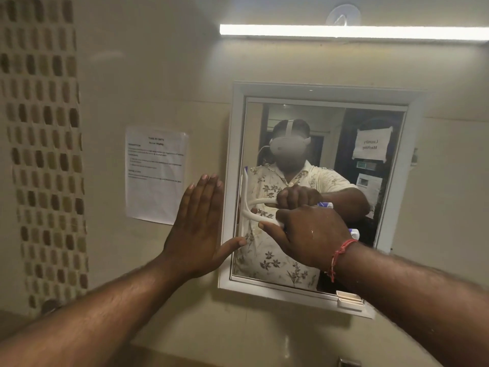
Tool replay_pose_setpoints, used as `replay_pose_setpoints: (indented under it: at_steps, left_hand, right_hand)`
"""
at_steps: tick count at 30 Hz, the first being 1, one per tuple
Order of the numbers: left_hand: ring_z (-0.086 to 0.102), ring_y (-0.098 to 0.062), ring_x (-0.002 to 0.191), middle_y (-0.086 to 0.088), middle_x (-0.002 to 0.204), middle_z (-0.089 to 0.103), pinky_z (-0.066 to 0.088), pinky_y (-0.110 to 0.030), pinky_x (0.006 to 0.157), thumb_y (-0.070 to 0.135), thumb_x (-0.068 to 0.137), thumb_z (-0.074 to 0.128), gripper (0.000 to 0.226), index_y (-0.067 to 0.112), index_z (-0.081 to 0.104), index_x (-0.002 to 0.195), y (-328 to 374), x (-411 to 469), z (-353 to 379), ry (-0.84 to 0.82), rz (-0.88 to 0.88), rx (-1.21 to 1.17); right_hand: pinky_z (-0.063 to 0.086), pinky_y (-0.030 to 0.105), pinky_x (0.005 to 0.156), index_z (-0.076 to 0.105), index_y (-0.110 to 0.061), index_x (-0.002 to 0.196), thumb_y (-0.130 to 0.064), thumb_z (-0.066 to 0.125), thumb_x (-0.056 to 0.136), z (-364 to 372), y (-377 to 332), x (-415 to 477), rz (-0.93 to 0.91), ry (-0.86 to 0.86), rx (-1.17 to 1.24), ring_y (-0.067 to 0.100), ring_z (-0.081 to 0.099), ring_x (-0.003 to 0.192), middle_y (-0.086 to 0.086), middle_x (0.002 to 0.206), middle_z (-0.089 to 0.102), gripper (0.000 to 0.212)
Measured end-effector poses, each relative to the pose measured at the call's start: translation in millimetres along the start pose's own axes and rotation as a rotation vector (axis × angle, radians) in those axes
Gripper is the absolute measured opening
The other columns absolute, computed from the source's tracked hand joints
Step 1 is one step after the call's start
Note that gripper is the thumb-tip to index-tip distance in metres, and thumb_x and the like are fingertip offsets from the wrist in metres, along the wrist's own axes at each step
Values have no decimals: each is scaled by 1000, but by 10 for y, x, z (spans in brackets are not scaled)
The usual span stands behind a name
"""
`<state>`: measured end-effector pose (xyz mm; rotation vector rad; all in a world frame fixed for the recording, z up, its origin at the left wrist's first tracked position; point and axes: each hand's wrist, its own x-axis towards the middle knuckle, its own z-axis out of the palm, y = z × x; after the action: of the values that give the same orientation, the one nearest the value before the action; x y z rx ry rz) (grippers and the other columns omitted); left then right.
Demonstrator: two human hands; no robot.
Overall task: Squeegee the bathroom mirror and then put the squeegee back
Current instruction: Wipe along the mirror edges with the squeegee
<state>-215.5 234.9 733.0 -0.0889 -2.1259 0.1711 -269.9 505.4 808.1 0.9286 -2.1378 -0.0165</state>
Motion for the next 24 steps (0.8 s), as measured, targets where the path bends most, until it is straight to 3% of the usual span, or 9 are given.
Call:
replay_pose_setpoints:
  at_steps: [6,12,17,24]
  left_hand:
    - [-5,-35,181,-14,194,-11,13,-63,145,90,106,28,118,6,-4,183,-64,-23,73,-6,4,2]
    - [-5,-35,181,-14,194,-12,16,-65,144,89,106,27,117,7,-6,183,-53,4,143,-10,1,-22]
    - [-8,-33,181,-12,194,-14,10,-62,145,88,106,34,118,9,-7,183,-33,37,213,4,3,-46]
    - [-5,-34,181,-11,194,-12,15,-66,144,90,105,30,117,12,-8,183,47,78,237,15,15,-66]
  right_hand:
    - [53,28,54,64,-34,84,-83,20,104,107,-43,24,5,-5,8,6,60,58,-11,64,59,69]
    - [56,31,55,48,-37,77,-82,25,105,143,-75,12,13,27,11,6,56,55,-12,60,51,58]
    - [58,31,57,56,-36,81,-80,27,105,118,-74,21,22,-10,3,6,59,58,-14,63,52,59]
    - [38,24,52,73,-32,95,-79,26,106,63,-66,50,18,-58,0,4,55,60,-13,68,54,68]
